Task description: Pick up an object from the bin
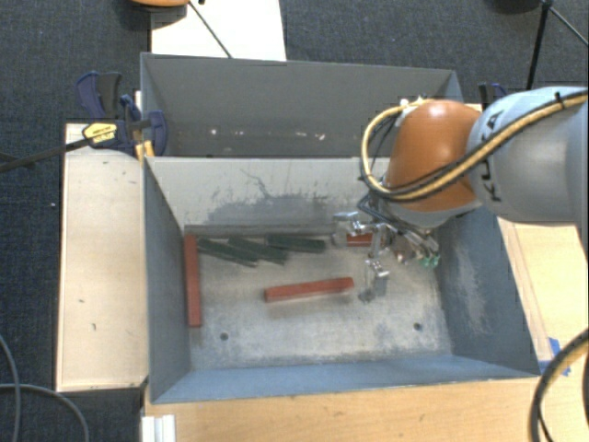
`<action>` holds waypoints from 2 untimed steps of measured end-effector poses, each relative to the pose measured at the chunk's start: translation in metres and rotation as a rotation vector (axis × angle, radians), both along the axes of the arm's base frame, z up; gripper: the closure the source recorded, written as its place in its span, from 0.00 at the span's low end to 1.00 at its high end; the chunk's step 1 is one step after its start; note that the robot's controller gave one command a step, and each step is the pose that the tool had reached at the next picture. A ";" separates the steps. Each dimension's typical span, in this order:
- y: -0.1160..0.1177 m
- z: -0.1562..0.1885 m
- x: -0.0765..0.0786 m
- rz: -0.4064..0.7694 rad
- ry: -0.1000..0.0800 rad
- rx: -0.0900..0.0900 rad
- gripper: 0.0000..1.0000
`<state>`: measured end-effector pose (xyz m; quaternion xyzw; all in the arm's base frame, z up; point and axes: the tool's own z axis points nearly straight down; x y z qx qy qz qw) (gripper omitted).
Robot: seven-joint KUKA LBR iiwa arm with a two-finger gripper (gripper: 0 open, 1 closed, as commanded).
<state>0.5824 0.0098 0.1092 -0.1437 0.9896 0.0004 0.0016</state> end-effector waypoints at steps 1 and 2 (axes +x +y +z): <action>0.050 -0.037 -0.024 -0.156 0.001 0.000 0.00; 0.062 -0.038 -0.022 0.099 -0.001 0.000 1.00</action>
Offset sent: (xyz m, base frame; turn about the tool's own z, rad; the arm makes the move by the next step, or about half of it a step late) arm -0.0230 0.0613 -0.0392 -0.0989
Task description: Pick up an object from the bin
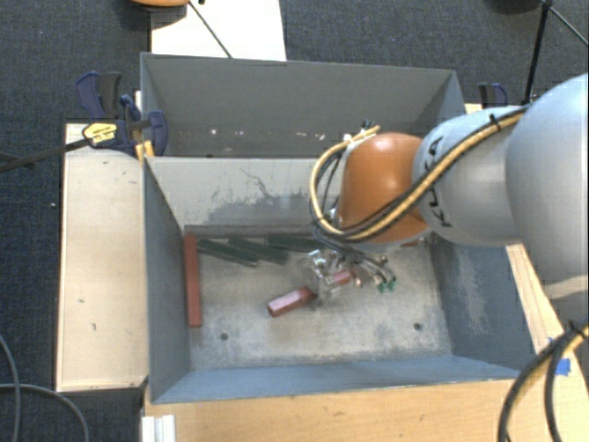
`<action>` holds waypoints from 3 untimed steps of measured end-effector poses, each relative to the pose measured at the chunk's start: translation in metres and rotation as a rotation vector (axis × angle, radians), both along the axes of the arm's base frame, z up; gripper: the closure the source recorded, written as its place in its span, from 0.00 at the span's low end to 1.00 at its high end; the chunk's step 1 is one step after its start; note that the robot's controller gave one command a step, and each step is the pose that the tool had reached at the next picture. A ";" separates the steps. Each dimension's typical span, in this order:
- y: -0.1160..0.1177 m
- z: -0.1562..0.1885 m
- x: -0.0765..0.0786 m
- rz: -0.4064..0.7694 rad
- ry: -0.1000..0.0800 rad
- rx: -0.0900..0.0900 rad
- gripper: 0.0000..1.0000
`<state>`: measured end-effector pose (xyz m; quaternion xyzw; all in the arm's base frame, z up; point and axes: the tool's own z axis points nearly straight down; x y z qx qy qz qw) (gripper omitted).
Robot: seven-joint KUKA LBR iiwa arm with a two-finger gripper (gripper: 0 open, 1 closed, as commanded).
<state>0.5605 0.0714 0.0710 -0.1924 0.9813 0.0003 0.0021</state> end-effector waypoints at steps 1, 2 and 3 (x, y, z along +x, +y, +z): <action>0.000 0.000 0.000 0.000 0.000 0.000 1.00; 0.000 0.003 -0.001 0.001 0.003 0.000 1.00; 0.000 0.020 -0.003 0.001 0.012 -0.002 1.00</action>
Offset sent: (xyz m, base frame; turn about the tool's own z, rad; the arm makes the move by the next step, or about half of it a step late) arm 0.0001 -0.0001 0.0544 0.0000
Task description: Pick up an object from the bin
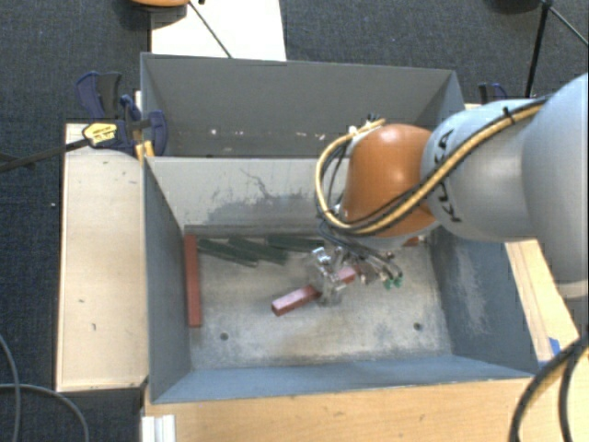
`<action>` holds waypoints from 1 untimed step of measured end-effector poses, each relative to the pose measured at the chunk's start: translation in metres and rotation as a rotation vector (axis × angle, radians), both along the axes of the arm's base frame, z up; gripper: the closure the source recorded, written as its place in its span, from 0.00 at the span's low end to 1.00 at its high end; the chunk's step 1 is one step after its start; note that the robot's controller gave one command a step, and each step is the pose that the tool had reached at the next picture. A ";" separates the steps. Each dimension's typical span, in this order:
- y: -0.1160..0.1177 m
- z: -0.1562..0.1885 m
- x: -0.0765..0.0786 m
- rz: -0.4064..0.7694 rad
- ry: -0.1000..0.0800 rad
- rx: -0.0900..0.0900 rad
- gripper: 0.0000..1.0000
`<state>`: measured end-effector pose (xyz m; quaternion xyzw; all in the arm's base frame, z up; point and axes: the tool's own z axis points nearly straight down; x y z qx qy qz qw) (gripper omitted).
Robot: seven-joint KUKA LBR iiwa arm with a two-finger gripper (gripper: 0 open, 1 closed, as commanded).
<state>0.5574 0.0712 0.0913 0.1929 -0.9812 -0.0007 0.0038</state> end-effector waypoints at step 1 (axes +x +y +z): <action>0.000 0.020 0.002 0.000 -0.007 0.001 1.00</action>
Offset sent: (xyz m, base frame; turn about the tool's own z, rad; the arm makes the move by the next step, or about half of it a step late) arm 0.0001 -0.0001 0.0041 0.0000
